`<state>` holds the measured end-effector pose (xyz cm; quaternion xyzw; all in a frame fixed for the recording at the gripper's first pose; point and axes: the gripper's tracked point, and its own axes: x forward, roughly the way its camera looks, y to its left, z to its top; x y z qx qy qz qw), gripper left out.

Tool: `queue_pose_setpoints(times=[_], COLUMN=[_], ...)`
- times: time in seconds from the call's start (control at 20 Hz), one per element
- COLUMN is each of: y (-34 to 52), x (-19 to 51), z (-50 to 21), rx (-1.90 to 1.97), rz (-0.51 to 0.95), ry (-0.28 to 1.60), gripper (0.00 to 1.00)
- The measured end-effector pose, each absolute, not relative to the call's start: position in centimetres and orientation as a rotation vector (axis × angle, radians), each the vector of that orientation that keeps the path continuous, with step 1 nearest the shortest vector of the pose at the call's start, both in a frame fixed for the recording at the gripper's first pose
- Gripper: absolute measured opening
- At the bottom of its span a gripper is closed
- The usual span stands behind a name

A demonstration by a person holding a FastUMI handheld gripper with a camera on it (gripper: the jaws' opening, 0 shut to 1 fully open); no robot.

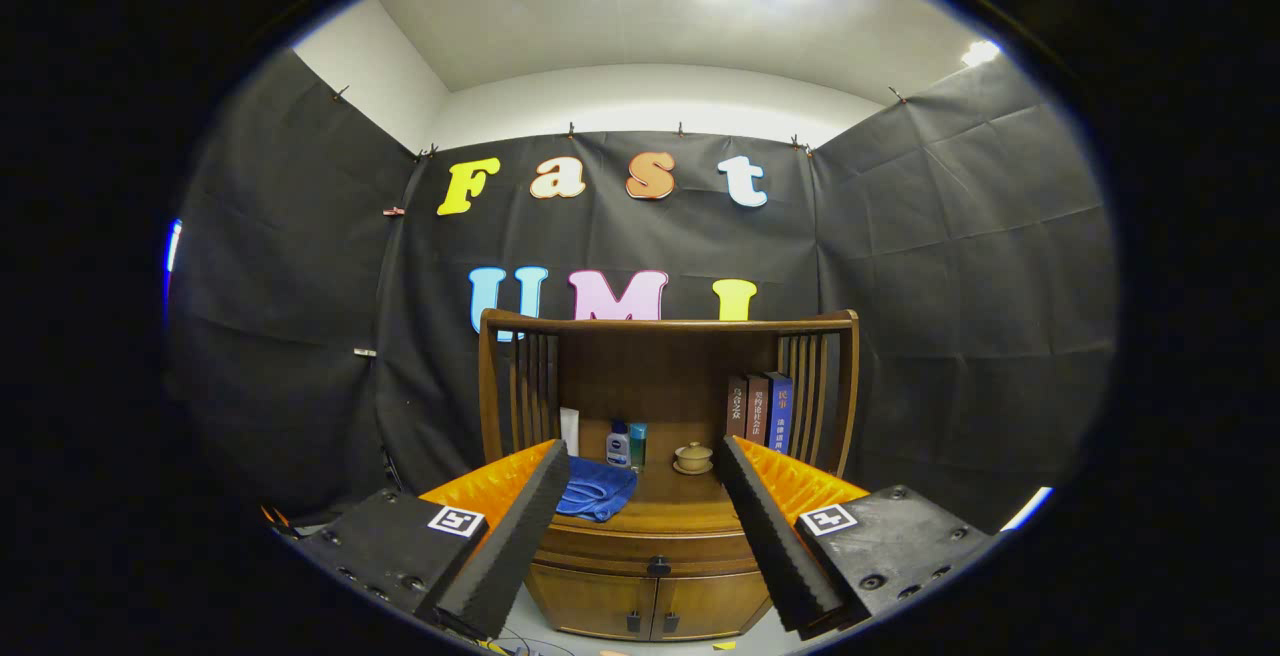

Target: Pull open the drawer, take out the items inside it, and place them on the countertop above the cabinet.

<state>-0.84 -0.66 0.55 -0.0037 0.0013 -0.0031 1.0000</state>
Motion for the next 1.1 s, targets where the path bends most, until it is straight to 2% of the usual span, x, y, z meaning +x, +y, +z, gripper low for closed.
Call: queue_pose_setpoints(times=[0.6,1.1], y=[-0.7,-0.7], x=[0.4,4.5], z=[-0.4,-7.4], rx=[0.000,0.026], rz=[0.003,-0.008], ry=[0.021,0.075], gripper=[0.99,0.99])
